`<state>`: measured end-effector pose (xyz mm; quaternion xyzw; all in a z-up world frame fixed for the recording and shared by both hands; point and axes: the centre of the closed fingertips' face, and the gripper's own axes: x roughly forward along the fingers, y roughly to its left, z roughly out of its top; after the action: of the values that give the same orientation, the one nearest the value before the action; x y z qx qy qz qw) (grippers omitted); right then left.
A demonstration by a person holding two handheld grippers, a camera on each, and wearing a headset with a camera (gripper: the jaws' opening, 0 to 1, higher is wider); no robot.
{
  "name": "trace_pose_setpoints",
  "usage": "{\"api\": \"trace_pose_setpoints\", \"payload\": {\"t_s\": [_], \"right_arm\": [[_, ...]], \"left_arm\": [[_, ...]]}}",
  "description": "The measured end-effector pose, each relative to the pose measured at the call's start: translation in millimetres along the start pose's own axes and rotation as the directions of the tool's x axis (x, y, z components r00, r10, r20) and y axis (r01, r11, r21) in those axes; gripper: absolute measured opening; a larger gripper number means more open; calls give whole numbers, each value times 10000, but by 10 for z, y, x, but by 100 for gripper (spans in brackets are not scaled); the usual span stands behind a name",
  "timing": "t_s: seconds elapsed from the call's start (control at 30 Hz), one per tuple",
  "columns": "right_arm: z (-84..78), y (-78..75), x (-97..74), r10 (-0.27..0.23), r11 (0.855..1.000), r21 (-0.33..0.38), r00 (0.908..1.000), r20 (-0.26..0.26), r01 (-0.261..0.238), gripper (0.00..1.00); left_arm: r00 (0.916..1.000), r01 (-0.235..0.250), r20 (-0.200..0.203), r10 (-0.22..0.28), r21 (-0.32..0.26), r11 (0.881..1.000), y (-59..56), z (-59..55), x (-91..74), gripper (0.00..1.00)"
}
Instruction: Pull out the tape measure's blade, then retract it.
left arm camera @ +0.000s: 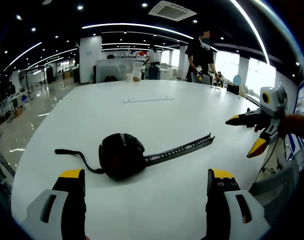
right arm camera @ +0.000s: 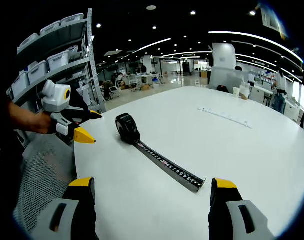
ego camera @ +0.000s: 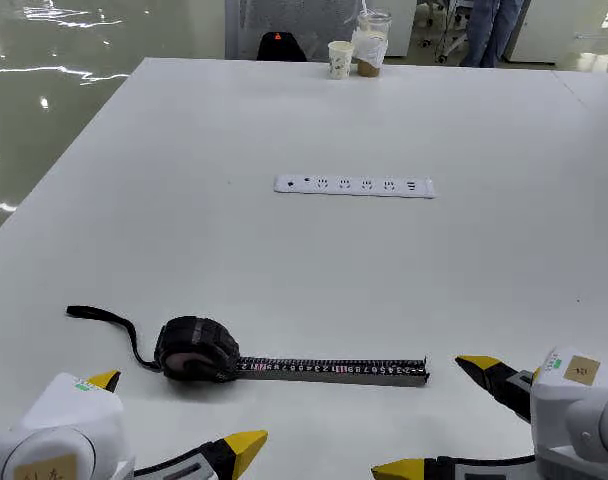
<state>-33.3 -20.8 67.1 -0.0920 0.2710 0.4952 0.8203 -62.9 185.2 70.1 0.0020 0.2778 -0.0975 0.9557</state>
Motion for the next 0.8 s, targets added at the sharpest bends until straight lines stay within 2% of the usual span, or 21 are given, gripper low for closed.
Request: {"api": "trace_pose_setpoints", "payload": {"t_s": [0.43,0.53,0.8], "right_arm": [[-62,-98,51,567,9965,-598,9979,-320,-585,87],[-97,-117,57,746,9918,-994,9957,-549,-798,85],[-135,-209,73,952,9831,-1486,9920,-828,-1067,76]], "left_arm": [[9998,-149,120,152,-184,9997,75,75,110,99],[9997,-178,171,182,-214,9996,99,105,142,99],[9996,-239,174,243,-234,9994,146,130,204,99]]}}
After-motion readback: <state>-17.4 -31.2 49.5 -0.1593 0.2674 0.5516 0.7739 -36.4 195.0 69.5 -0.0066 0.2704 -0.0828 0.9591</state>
